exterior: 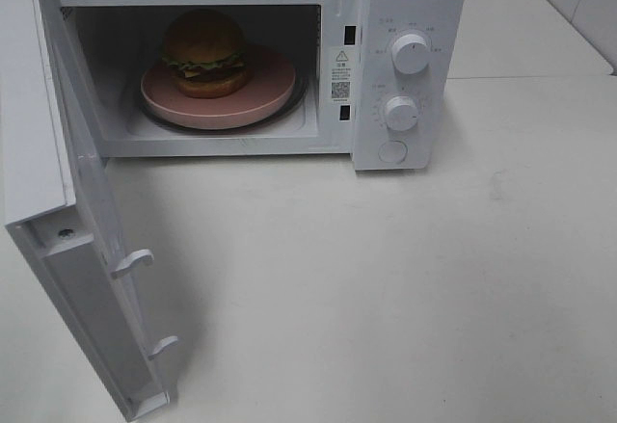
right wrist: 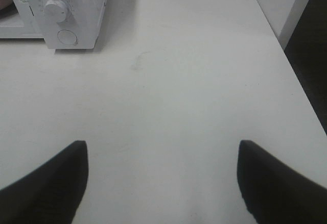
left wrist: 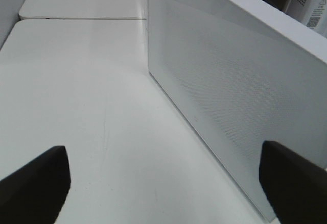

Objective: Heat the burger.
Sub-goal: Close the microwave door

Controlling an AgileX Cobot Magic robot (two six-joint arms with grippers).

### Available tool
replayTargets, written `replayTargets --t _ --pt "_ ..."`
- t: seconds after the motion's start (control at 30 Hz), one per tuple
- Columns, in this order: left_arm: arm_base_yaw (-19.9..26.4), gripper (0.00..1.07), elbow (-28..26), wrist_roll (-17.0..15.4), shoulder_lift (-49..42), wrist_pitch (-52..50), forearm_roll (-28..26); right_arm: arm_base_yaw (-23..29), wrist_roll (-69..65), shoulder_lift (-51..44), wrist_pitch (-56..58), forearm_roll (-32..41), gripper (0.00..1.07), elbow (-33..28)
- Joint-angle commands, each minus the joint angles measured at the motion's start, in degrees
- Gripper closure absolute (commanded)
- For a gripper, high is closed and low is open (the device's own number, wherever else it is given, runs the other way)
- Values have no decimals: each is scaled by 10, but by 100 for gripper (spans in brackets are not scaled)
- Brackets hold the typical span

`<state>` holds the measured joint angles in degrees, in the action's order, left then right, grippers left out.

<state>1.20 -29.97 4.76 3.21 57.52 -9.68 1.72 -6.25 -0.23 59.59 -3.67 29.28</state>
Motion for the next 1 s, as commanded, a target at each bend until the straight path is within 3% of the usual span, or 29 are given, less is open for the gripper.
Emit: replayTargets --t 0.03,0.07,0.13,0.17,0.2,0.23,0.27,0.3,0.33,0.37,0.6,0.63,0.83,0.97,1.0 --pt "-2 23 -6 1 40 -37 5 -3 1 -15 2 1 31 -1" --pt "-2 32 -6 1 65 -52 9 -3 1 -15 2 1 31 -1" --pt "-2 38 -6 1 80 -58 13 -3 1 -15 2 1 31 -1" --pt "-2 54 -6 1 107 -72 18 -3 1 -15 2 1 31 -1" --pt "-2 54 -6 1 107 -72 18 -3 1 -15 2 1 31 -1" --pt "-2 62 -6 1 122 -78 20 -3 1 -15 2 1 31 -1" --pt "-2 81 -6 1 154 -95 20 -3 1 -15 2 1 31 -1" --pt "-2 81 -6 1 154 -95 20 -3 1 -15 2 1 31 -1" --pt "-2 101 -6 1 183 -116 19 -3 1 -15 2 1 31 -1" --pt "-2 107 -6 1 197 -127 20 -3 1 -15 2 1 31 -1" --pt "-2 107 31 14 273 -271 23 -3 1 -15 2 1 31 -1" --pt "-2 107 47 28 293 -336 20 -3 1 -15 2 1 31 -1" --pt "-2 107 96 72 368 -498 -9 -3 1 -15 2 1 31 -1" --pt "-2 107 117 72 409 -582 -9 -3 1 -15 2 1 31 -1" --pt "-2 107 131 72 442 -646 -7 -3 1 -15 2 1 31 -1"
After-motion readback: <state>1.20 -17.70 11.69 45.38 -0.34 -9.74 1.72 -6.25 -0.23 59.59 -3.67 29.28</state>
